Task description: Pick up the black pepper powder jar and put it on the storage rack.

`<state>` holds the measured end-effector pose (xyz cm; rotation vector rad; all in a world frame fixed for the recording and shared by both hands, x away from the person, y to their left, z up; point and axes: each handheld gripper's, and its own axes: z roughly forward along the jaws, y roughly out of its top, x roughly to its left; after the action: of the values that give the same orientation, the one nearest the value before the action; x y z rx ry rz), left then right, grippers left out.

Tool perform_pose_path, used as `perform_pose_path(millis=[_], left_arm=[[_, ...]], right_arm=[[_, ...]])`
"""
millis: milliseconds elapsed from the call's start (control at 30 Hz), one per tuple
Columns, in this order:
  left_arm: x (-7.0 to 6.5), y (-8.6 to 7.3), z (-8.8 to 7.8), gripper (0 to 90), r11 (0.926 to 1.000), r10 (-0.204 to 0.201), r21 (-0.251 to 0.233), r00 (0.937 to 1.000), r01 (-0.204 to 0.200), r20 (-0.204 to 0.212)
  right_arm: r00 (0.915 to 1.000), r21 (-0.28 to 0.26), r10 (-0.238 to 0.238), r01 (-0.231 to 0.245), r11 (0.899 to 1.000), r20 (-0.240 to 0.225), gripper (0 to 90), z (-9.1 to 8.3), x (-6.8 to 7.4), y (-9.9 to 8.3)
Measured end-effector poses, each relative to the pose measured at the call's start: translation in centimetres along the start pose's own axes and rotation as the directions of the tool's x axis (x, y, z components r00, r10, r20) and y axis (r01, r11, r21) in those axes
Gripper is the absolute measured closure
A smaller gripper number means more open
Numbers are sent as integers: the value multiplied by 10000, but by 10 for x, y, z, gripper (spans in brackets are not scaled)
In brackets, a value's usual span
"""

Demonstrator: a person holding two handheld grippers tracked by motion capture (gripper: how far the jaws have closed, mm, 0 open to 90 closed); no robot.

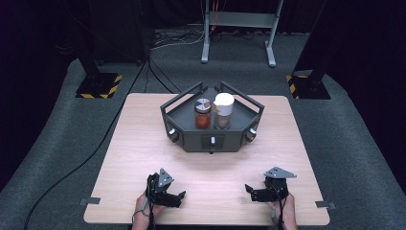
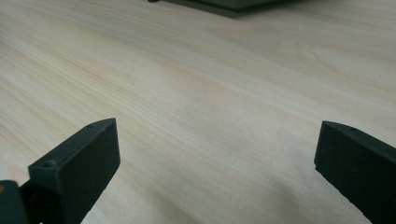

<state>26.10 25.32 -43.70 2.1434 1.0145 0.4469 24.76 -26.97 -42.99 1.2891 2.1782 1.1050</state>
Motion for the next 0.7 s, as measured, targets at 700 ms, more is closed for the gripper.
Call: perform_pose_path(millis=[700], left_arm=[[0, 0, 0, 34, 10000, -35, 2, 10000, 35, 18]], right_arm=[[9994, -56, 274, -273, 9996, 224, 0, 4, 3, -10]])
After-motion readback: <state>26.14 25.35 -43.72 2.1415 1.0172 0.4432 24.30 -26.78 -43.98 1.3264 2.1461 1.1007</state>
